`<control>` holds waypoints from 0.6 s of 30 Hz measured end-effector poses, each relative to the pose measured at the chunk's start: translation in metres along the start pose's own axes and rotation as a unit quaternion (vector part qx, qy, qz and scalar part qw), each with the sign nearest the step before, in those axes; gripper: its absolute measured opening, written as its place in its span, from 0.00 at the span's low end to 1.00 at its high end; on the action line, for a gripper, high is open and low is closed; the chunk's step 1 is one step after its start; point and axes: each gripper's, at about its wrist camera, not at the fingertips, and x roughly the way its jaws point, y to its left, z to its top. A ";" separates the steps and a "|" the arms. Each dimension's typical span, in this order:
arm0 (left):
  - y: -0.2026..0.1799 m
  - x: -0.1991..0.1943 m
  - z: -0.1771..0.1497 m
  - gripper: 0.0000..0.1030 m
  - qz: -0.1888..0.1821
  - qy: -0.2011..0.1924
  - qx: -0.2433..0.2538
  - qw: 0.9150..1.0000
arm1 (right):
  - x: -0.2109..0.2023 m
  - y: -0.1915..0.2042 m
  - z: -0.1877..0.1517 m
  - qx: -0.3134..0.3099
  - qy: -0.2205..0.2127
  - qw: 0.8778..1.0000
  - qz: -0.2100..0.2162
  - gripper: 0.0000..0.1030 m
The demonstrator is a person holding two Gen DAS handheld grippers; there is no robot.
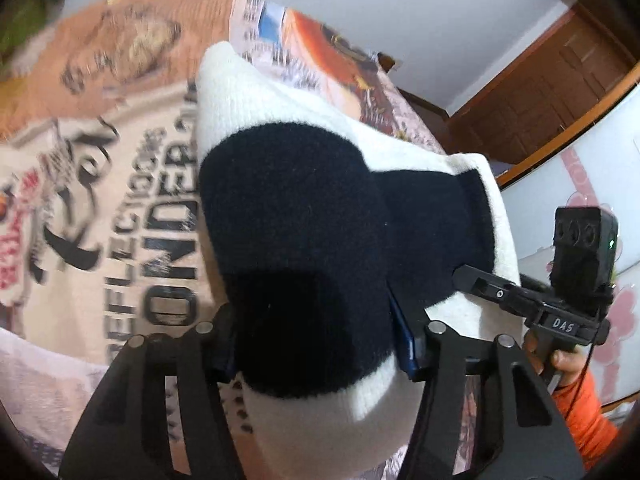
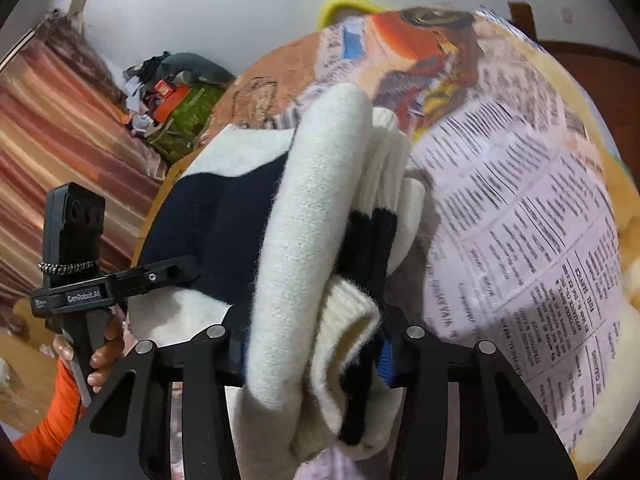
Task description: Fold small clothes
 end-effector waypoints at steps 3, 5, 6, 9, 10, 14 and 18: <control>0.003 -0.037 -0.001 0.56 0.009 -0.036 0.005 0.999 | -0.006 0.025 0.006 -0.023 -0.012 1.000 0.008 0.39; 0.009 -0.062 -0.002 0.56 0.014 -0.058 0.004 0.998 | -0.010 0.046 0.012 -0.038 -0.024 0.999 0.020 0.39; 0.013 -0.077 -0.003 0.56 0.019 -0.070 0.003 0.997 | -0.010 0.053 0.014 -0.042 -0.027 0.998 0.024 0.39; 0.030 -0.109 -0.005 0.56 0.033 -0.089 -0.005 0.995 | -0.007 0.085 0.021 -0.061 -0.037 0.997 0.040 0.39; 0.035 -0.115 -0.006 0.56 0.036 -0.092 -0.008 0.995 | -0.003 0.095 0.022 -0.066 -0.038 0.996 0.045 0.39; 0.073 -0.137 -0.014 0.56 0.054 -0.095 -0.033 0.993 | 0.024 0.125 0.021 -0.078 -0.027 0.995 0.062 0.39; 0.117 -0.134 -0.029 0.56 0.068 -0.074 -0.059 0.993 | 0.062 0.143 0.016 -0.076 -0.002 0.995 0.069 0.39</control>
